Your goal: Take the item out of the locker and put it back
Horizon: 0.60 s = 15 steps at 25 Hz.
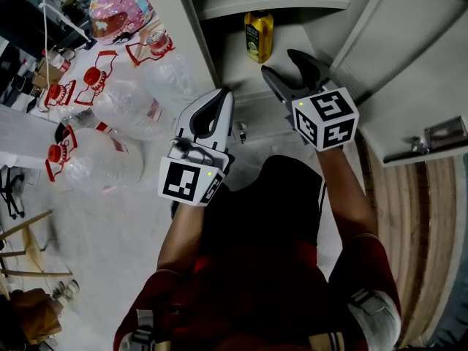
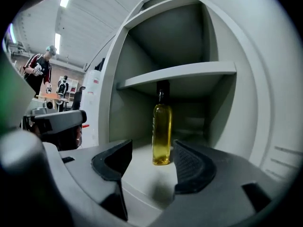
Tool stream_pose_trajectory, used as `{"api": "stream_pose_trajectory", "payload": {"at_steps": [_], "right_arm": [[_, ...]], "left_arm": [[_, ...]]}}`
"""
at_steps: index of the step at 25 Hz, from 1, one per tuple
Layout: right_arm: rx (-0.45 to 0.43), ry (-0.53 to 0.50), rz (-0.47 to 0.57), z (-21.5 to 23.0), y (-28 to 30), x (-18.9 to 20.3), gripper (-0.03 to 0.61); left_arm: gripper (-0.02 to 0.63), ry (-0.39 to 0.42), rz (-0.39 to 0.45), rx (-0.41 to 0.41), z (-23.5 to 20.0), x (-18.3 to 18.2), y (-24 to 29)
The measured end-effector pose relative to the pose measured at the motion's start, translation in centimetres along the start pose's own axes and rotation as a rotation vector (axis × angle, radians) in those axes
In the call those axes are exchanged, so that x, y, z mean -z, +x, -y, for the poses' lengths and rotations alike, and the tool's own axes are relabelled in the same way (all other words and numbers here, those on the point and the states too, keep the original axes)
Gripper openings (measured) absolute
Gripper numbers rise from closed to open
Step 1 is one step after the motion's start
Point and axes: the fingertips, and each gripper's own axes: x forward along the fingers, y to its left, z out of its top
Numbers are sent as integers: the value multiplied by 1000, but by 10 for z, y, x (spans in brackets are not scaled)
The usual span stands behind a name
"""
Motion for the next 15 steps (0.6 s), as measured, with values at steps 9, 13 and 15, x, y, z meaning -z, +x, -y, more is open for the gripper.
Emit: {"api": "stream_pose_trajectory", "payload": {"at_steps": [9,13,15], "right_arm": [[-38,27,57,-35,-22,11,161],[-36,13,99,-47,-28,12,60],[-24,6,112,-51,-31,14,31]], "left_arm": [[6,-6,-9,10,1,3,1],[6,-10,-10,10,2,6,0],[6,-10,-12,13,3,7,-1]]}}
